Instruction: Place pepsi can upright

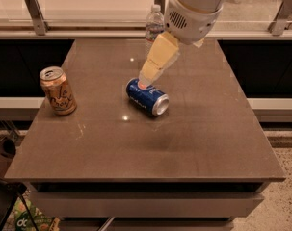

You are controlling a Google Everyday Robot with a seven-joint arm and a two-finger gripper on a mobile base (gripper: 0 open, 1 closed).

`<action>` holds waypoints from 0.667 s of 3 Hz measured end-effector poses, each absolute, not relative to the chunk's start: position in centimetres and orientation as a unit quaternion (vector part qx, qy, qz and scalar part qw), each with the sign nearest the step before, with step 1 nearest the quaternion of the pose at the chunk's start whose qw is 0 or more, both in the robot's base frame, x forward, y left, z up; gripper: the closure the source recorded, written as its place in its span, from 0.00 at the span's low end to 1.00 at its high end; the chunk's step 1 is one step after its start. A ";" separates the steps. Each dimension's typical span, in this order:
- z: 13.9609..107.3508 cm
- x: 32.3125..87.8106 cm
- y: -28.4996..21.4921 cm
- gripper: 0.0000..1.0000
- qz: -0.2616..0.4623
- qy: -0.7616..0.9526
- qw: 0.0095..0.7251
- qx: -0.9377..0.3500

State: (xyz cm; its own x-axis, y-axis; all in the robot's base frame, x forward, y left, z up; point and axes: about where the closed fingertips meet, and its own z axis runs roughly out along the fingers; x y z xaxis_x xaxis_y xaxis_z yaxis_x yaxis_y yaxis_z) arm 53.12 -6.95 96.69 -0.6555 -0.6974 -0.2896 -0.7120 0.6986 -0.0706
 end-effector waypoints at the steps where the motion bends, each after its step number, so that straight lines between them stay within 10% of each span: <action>1: 94.9 54.4 -5.3 0.00 0.007 0.920 0.132 -0.369; 2: 90.5 55.7 -2.5 0.00 0.014 0.924 0.100 -0.370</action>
Offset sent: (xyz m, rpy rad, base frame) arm 0.0296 0.0464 -0.0658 -0.0822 0.1025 -0.0668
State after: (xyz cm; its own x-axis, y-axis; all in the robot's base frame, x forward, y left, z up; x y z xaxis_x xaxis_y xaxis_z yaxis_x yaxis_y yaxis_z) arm 55.71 -2.55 90.47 -0.7069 -0.6799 -0.1950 -0.6854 0.7265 -0.0488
